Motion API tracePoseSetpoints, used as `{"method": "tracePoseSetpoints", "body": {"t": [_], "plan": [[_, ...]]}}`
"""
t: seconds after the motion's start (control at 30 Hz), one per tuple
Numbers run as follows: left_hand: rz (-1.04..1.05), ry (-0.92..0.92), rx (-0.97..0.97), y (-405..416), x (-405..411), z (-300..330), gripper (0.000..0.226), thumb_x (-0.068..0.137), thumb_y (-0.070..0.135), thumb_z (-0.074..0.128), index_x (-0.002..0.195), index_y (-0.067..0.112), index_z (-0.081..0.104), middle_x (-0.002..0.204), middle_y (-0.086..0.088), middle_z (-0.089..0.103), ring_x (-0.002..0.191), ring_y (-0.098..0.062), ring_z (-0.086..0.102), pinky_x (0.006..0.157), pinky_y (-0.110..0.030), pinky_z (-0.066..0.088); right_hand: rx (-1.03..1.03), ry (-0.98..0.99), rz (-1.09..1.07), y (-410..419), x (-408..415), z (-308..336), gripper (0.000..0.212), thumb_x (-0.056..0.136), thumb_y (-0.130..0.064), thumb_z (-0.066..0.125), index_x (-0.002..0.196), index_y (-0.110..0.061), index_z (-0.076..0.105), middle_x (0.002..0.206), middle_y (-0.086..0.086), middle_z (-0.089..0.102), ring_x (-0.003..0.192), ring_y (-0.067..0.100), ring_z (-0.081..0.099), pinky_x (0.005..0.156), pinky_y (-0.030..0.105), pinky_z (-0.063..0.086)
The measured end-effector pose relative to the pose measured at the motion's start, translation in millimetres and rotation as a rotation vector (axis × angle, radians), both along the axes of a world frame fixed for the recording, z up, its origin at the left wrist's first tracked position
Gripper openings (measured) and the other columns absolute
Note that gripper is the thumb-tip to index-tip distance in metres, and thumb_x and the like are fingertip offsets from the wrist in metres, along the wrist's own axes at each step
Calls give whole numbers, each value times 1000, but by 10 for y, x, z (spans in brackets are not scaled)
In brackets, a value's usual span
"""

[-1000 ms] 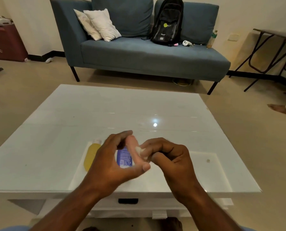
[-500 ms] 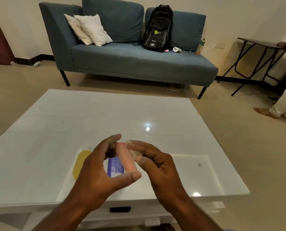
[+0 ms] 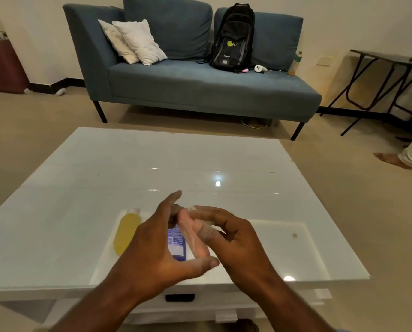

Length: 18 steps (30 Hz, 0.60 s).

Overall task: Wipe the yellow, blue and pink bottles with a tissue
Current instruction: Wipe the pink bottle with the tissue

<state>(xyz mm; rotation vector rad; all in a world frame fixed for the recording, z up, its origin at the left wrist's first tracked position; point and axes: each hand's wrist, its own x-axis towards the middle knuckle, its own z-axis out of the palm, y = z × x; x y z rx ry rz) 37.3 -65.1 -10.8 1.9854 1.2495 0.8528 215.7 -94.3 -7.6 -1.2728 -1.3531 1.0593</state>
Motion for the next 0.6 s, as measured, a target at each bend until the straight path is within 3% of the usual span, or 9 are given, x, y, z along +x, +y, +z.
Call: {"method": "tracePoseSetpoints", "body": {"t": [0.13, 0.23, 0.37, 0.43, 0.53, 0.6], "plan": [[-35, 97, 34, 60, -12, -139, 118, 51, 83, 69, 148, 40, 16, 138, 29, 35, 112, 10, 47, 101, -11, 38, -211, -33, 27, 2, -26, -43, 45, 87, -44, 81, 129, -36, 68, 125, -14, 72, 117, 16, 70, 95, 36, 64], [-40, 64, -10, 17, 8, -132, 115, 52, 88, 63, 145, 50, 7, 141, 37, 26, 122, 5, 43, 92, 1, 34, -309, -19, -31, 22, -22, -68, 30, 97, -29, 71, 127, -29, 68, 123, -6, 73, 111, 19, 73, 94, 34, 64], [8, 37, -58, 31, 49, -138, 116, 48, 87, 63, 143, 50, 8, 141, 29, 30, 125, 0, 42, 90, -1, 31, -382, 157, -87, 71, -80, -111, 20, 102, -25, 61, 115, -17, 74, 112, 7, 77, 103, 25, 76, 92, 34, 64], [12, 57, -37, 53, 37, -133, 118, 46, 88, 62, 144, 49, 9, 142, 26, 33, 123, 0, 43, 91, -3, 32, -288, 44, -133, 77, -81, -115, 22, 101, -32, 64, 120, -25, 73, 115, -2, 77, 106, 19, 75, 89, 27, 64], [-80, 84, -39, 35, 23, -111, 119, 52, 79, 72, 146, 49, 7, 145, 27, 36, 126, 3, 44, 101, -14, 42, 10, -135, -122, 24, -33, -103, 28, 97, -30, 71, 125, -34, 72, 121, -18, 73, 113, 4, 71, 87, 15, 60], [-100, 88, -12, 68, -12, -117, 114, 57, 67, 80, 146, 50, 10, 135, 30, 43, 120, 12, 46, 97, -4, 39, 150, -200, -35, -33, -32, -93, 22, 96, -33, 73, 117, -30, 78, 119, -19, 75, 115, 3, 70, 90, 15, 58]]}}
